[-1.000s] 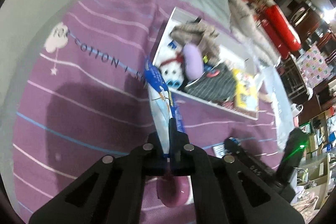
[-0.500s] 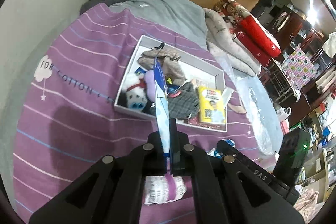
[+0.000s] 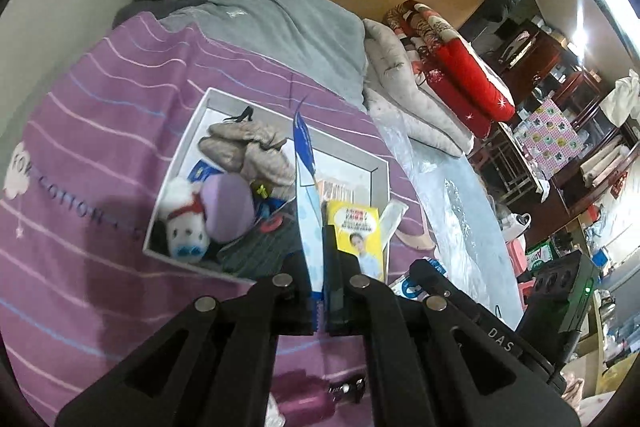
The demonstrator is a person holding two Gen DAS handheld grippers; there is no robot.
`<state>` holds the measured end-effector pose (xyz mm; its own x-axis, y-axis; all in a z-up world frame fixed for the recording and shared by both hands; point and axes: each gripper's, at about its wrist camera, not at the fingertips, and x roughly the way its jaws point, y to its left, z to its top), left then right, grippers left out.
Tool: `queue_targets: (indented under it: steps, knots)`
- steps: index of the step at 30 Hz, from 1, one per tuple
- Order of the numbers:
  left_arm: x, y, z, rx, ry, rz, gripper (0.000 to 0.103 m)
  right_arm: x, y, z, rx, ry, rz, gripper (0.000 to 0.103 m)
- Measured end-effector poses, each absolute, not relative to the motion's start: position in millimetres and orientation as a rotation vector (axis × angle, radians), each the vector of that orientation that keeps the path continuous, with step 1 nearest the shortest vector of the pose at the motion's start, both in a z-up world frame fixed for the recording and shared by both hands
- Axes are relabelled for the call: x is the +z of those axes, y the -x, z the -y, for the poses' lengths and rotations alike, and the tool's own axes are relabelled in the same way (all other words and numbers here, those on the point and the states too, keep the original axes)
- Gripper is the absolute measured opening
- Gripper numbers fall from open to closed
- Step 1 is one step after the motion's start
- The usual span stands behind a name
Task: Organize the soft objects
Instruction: 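Lift both packets and carry them over the white box, then open the left tool to drop the eye-mask packet while the right tool releases the bandage packet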
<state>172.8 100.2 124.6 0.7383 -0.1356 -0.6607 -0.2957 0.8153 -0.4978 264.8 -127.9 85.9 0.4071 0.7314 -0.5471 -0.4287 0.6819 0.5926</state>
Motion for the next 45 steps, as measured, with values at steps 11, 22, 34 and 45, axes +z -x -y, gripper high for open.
queue_targets:
  steps: [11,22,34,45]
  knots:
    - [107,-238,-100,0.014,0.674,-0.761,0.002,80,-290,140,0.699,-0.468,-0.861,0.001]
    - [74,-276,-93,0.327,0.477,-0.863,0.002,71,-304,138,0.681,-0.481,-0.863,0.001]
    - [64,-241,-101,0.352,0.576,-0.841,0.059,67,-305,137,0.666,-0.463,-0.865,0.001]
    - [78,-203,-90,0.412,0.497,-0.918,0.059,75,-316,117,0.651,-0.423,-0.87,0.001]
